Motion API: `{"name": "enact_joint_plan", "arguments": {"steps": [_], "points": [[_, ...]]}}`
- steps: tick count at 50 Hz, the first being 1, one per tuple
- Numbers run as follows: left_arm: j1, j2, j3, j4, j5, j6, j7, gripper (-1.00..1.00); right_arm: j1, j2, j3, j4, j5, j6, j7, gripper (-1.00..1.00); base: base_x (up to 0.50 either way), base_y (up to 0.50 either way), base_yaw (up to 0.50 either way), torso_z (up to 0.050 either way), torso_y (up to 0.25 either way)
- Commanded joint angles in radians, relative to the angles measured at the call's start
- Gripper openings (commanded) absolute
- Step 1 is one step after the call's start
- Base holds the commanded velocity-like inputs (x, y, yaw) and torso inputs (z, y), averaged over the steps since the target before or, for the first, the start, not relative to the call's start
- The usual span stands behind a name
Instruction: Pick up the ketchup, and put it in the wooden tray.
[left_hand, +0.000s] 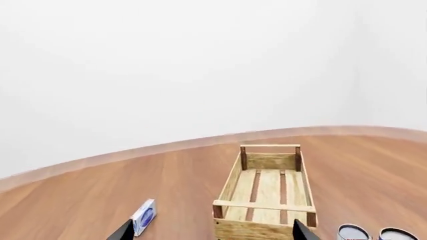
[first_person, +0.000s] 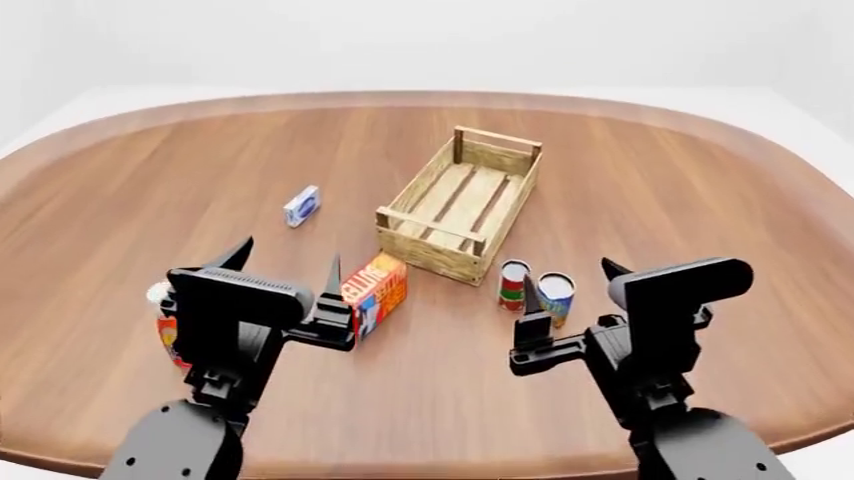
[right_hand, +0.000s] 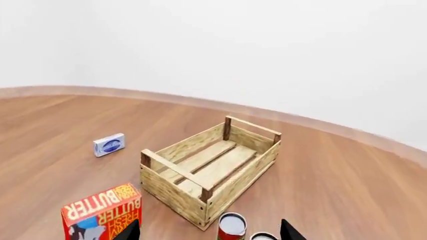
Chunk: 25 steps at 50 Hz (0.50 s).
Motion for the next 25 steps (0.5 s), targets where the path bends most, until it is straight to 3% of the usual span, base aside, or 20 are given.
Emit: {"name": "enact_joint_plan", "arguments": {"steps": [1,25], "points": [[-0.019,-0.009,0.002,0.034,-0.019,-0.039,0.001,1.0,0.041,0.014,0.01,-0.036,0.031,0.067,-0.008,1.0,0.42,0.0,0.0,0.0,0.0],[-0.013,-0.024,-0.003,0.1,-0.043,-0.07,-0.016,1.0,0.072,0.017,0.024,-0.06,0.065,0.097,-0.007,1.0,0.42,0.0,0.0,0.0,0.001]]}}
